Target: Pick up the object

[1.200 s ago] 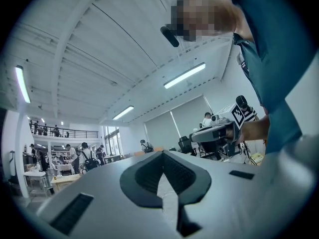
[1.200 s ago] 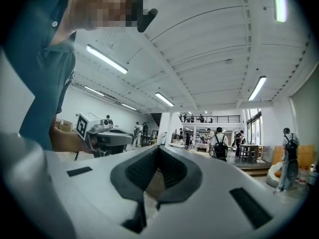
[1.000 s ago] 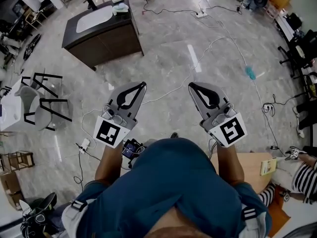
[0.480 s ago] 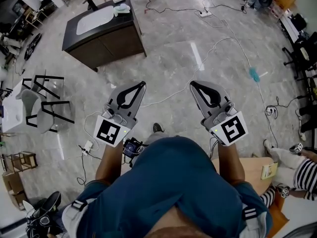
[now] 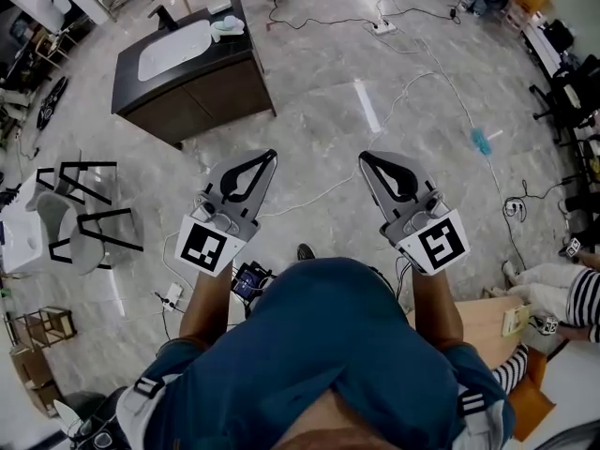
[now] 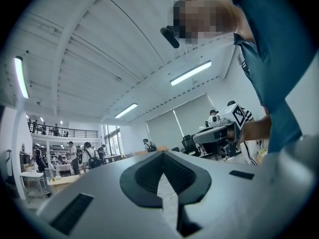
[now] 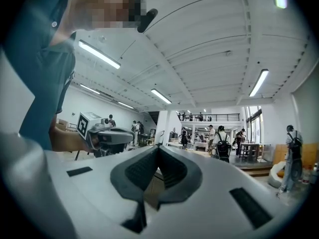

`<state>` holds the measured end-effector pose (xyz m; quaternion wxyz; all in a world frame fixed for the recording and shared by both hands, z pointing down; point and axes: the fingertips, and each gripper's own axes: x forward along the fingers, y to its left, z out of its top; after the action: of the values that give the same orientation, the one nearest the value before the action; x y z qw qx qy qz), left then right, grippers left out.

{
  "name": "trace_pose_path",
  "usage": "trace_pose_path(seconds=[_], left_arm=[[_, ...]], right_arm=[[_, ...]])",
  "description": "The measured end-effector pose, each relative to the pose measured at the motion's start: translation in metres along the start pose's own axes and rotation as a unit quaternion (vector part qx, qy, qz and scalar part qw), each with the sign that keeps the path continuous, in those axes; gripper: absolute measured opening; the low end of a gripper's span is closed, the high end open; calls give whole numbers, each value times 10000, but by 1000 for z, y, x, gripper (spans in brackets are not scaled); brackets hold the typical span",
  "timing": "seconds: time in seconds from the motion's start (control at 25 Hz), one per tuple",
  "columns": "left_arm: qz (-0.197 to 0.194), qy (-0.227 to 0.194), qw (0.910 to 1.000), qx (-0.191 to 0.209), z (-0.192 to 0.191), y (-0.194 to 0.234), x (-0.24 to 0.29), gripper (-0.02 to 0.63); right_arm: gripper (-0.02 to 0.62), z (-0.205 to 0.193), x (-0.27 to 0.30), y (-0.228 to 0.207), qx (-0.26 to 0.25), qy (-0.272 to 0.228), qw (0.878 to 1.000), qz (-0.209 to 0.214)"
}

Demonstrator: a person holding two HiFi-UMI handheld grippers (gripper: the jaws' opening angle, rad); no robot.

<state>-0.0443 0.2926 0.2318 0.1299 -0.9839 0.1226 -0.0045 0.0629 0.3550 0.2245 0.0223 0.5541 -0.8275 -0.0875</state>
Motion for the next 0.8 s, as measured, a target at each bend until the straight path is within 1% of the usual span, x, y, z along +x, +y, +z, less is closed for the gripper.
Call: trace_pose_path(seconds=[0.16,0.36,0.48,0.6,0.8], left_arm=[[-55,-46,10000,-12,-9,23,-1,5],[-22,-69,9999,-86,-15,44,5,5],[13,-8,9999,-115,-21,54,15,5],[104,32,9999,-79,-24,68,31,5],[268,79,9996,-27,-27,87,67,5]], right_arm=[[14,-1,24,0,72,7,9999,-70],[14,-5,48,-8,147,122,9998,-10],[14,-7,59,-22,122,84,9999,46],[14,-9,71,-41,-36,3,9998,173],[14,-16,90,-82,129,-17,9993,342]])
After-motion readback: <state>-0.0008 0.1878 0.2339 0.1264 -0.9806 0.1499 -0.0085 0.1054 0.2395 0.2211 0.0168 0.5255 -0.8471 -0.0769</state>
